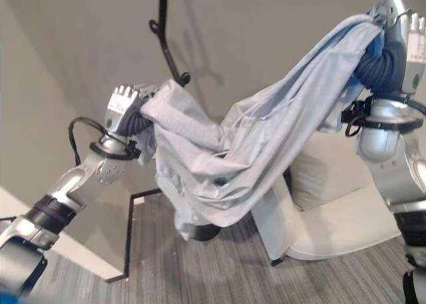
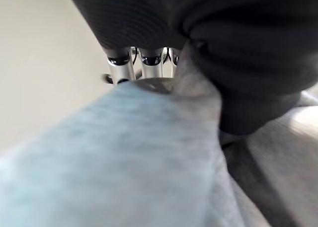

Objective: Hang the clothes on the sofa on the clothes rack.

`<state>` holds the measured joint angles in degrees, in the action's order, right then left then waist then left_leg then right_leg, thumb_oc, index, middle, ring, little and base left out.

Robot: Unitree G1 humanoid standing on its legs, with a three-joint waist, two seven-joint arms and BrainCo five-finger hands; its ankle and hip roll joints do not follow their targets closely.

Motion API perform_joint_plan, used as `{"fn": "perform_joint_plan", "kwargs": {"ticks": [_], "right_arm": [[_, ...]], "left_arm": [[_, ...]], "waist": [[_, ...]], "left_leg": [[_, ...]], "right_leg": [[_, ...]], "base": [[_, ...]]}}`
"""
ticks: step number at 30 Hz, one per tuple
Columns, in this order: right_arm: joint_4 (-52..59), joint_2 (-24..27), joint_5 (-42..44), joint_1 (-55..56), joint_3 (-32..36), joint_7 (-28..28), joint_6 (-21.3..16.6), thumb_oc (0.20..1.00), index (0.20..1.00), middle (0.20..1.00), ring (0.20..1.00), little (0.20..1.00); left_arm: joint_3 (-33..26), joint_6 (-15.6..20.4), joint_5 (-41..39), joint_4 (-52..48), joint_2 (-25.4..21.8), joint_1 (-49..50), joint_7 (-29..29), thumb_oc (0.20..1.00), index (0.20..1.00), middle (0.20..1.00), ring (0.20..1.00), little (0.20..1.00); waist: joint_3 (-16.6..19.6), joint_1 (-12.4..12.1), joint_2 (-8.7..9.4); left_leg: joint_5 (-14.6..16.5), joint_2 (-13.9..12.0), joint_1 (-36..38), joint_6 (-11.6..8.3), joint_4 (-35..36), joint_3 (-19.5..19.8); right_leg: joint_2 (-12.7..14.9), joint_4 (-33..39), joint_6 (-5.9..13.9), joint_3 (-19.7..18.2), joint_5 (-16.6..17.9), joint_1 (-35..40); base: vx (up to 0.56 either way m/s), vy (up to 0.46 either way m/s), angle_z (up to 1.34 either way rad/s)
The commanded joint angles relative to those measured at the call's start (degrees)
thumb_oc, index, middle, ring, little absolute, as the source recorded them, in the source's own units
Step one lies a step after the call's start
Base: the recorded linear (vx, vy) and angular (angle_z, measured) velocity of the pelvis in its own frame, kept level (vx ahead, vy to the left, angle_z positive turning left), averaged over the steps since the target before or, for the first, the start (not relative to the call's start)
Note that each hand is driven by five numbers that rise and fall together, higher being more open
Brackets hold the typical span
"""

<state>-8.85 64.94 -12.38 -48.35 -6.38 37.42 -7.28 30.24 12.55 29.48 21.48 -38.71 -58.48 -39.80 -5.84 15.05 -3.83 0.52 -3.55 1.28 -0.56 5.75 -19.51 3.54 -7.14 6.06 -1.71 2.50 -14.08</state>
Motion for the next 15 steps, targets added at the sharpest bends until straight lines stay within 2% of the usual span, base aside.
{"fn": "perform_joint_plan", "kwargs": {"ticks": [1, 4, 6, 8, 12, 14, 15], "right_arm": [[-0.57, 2.46, 2.48, -6.75, -1.81, 1.19, 0.82, 0.2, 0.2, 0.2, 0.2, 0.2], [-2.23, 3.93, 2.81, -11.19, -5.44, 0.46, 0.86, 0.2, 0.2, 0.2, 0.2, 0.2], [-3.58, 5.76, 3.51, -15.85, -8.77, -0.2, 0.25, 0.2, 0.2, 0.2, 0.2, 0.2], [-4.3, 6.51, 3.56, -17.01, -9.87, -0.6, 0.13, 0.2, 0.2, 0.2, 0.2, 0.2], [-6.24, 9.58, 3.15, -19.4, -12.15, -1.17, -0.16, 0.2, 0.2, 0.2, 0.2, 0.2], [-10.79, 11.26, 3.49, -23.29, -16.04, -1.69, 0.13, 0.2, 0.2, 0.2, 0.2, 0.2], [-12.71, 11.35, 3.82, -25.15, -17.93, -1.89, 0.26, 0.2, 0.2, 0.2, 0.2, 0.2]], "left_arm": [[-1.02, -2.28, -3.24, 3.84, -2.88, -7.88, -2.54, 0.2, 0.2, 0.2, 0.2, 0.2], [0.92, -2.67, -3.13, 7.55, -3.27, -11.47, -2.29, 0.2, 0.2, 0.2, 0.2, 0.2], [3.6, -3.19, -2.03, 9.11, -3.99, -14.95, -2.05, 0.2, 0.2, 0.2, 0.2, 0.2], [3.95, -3.21, -2.06, 9.69, -3.84, -16.0, -1.91, 0.2, 0.2, 0.2, 0.2, 0.2], [6.0, -3.22, -1.53, 12.21, -3.57, -18.73, -1.87, 0.2, 0.2, 0.2, 0.2, 0.2], [7.41, -3.75, -3.1, 16.21, -2.0, -20.51, -1.33, 0.2, 0.2, 0.2, 0.2, 0.2], [7.47, -3.77, -3.85, 17.38, -1.99, -20.77, -0.77, 0.2, 0.2, 0.2, 0.2, 0.2]], "waist": [[0.14, 1.42, 2.19], [0.25, 2.19, 1.82], [2.0, 2.25, 0.87], [2.59, 2.33, 0.64], [3.52, 2.56, -0.18], [3.71, 2.21, 0.07], [3.65, 2.03, 0.26]], "left_leg": [[7.11, 4.73, 7.68, -0.66, -0.75, 4.05], [7.71, 4.88, 9.07, -1.02, -0.75, 4.85], [8.36, 3.72, 10.2, -1.8, -0.75, 5.34], [7.69, 3.26, 10.22, -2.39, -0.75, 5.68], [4.94, 1.3, 10.93, -4.42, -0.75, 6.49], [1.25, -0.6, 11.33, -6.68, -4.97, 7.53], [0.48, -0.83, 10.74, -6.84, -6.53, 7.74]], "right_leg": [[-0.98, 5.14, 5.28, -4.13, 5.14, -2.7], [-0.73, 4.57, 4.67, -4.5, 4.67, -1.4], [-1.06, 3.96, 3.78, -3.86, 3.72, -0.18], [-0.89, 3.84, 3.37, -3.04, 3.58, 0.0], [-0.93, 2.7, 2.41, -0.17, 1.52, 1.31], [-1.34, 1.75, 1.07, 1.54, -0.52, 3.8], [-1.12, 1.85, 0.6, 1.84, -0.73, 4.38]], "base": [[0.22, -0.08, 0.13], [0.14, -0.068, 0.21], [0.26, -0.179, 0.18], [0.11, -0.12, 0.27], [0.14, -0.138, 0.4], [0.19, -0.222, 0.55], [0.14, -0.181, 0.36]]}}
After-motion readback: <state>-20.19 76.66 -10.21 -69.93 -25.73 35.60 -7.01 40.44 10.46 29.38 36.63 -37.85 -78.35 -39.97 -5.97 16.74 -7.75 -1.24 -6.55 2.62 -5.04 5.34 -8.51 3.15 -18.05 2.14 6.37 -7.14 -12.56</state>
